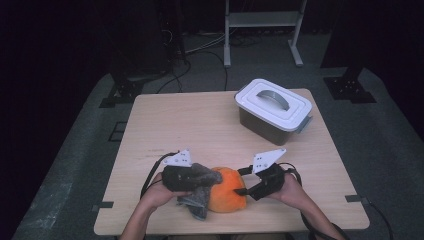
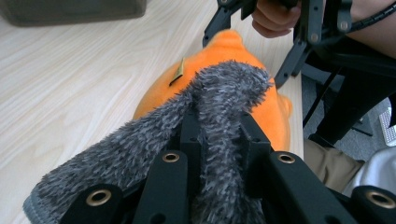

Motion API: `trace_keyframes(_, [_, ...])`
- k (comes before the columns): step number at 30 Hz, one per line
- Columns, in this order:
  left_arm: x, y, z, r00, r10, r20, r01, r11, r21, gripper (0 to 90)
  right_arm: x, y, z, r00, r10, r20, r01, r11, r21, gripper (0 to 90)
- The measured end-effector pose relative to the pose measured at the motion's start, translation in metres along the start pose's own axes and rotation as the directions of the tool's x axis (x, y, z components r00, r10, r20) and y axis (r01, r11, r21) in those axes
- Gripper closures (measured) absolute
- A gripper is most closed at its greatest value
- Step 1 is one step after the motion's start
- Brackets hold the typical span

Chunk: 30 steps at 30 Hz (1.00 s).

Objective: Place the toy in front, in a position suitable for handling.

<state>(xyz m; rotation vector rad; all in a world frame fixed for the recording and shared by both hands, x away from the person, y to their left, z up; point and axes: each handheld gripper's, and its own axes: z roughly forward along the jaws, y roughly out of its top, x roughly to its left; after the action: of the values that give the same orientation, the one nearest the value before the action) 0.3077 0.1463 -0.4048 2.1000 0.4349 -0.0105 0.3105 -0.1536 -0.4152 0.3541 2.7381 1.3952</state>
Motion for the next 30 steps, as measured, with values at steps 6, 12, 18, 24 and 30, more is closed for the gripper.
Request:
trace_keyframes(6, [-0.004,-0.003,-0.004,0.9999,0.005,-0.013,-0.005,1.0,0.006,75.8,-0.001,0.0,0.004,0.999,0.031,-0.031,-0.031,1.0,0.004,42.6])
trace_keyframes(12, [-0.016,0.023,-0.002,0.9944,0.096,-0.045,-0.094,0.9945,0.048,75.9,0.009,0.01,0.004,0.9997,-0.013,0.019,0.014,1.0,-0.021,54.2])
trace_keyframes(18, [-0.023,0.039,0.003,0.9911,0.129,-0.03,-0.129,0.9913,0.027,75.8,0.015,0.013,0.009,0.9972,-0.062,0.043,0.062,0.998,-0.014,56.0])
trace_keyframes(24, [-0.021,0.041,0.003,0.9918,0.125,-0.027,-0.124,0.992,0.022,75.9,0.015,0.013,0.008,0.9974,-0.058,0.042,0.059,0.998,-0.016,55.8])
trace_keyframes(30, [-0.01,0.026,0.004,0.9955,0.086,-0.039,-0.085,0.9956,0.04,75.9,0.008,0.009,0.009,0.9999,-0.01,0.005,0.01,1.0,-0.017,45.7])
